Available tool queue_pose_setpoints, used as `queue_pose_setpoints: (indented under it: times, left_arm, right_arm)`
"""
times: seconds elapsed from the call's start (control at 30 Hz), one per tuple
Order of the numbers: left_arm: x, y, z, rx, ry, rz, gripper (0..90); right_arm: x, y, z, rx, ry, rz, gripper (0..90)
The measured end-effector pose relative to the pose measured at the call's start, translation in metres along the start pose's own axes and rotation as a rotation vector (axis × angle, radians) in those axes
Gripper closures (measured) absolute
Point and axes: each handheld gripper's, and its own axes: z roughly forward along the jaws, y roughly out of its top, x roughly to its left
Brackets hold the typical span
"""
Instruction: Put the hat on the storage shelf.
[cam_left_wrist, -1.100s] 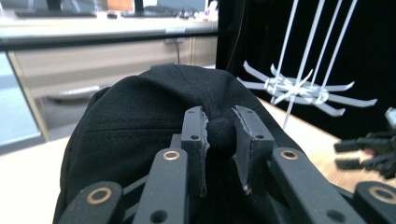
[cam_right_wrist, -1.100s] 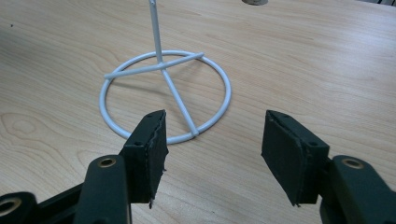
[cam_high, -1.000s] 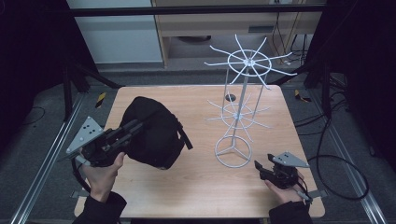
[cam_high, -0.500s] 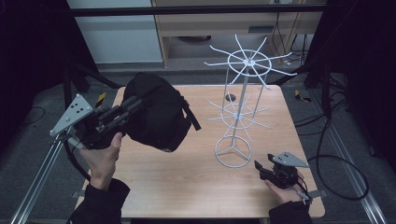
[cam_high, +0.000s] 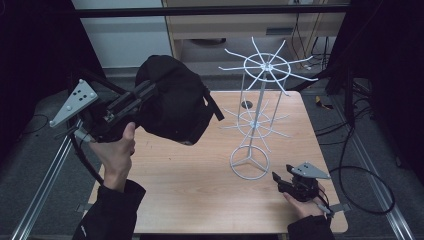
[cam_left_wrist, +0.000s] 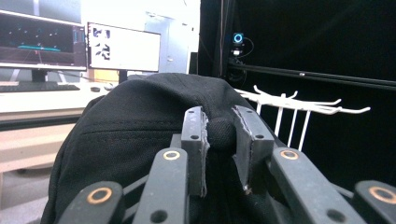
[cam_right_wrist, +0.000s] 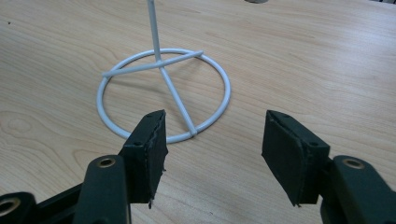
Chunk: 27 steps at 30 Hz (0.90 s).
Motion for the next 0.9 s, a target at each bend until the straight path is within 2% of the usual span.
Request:
queue_pose_setpoints:
  times: [0.33, 0.53, 0.73, 0.9]
  left_arm:
    - [0.001, 0.022, 0.007, -0.041, -0.026, -0.015, 74.3]
    - [-0.001, 0.037, 0.010, -0.094, -0.042, -0.027, 74.3]
    - [-0.011, 0.049, 0.022, -0.112, -0.049, -0.005, 74.3]
    - [-0.019, 0.052, 0.033, -0.127, -0.075, -0.009, 74.3]
  right_arm:
    - [0.000, 0.000, 0.001, 0.003, 0.004, 0.001, 40.2]
    - [0.000, -0.001, 0.001, 0.006, 0.007, 0.004, 40.2]
    - [0.000, -0.001, 0.001, 0.007, 0.009, 0.006, 40.2]
    - [0.000, -0.001, 0.001, 0.007, 0.010, 0.004, 40.3]
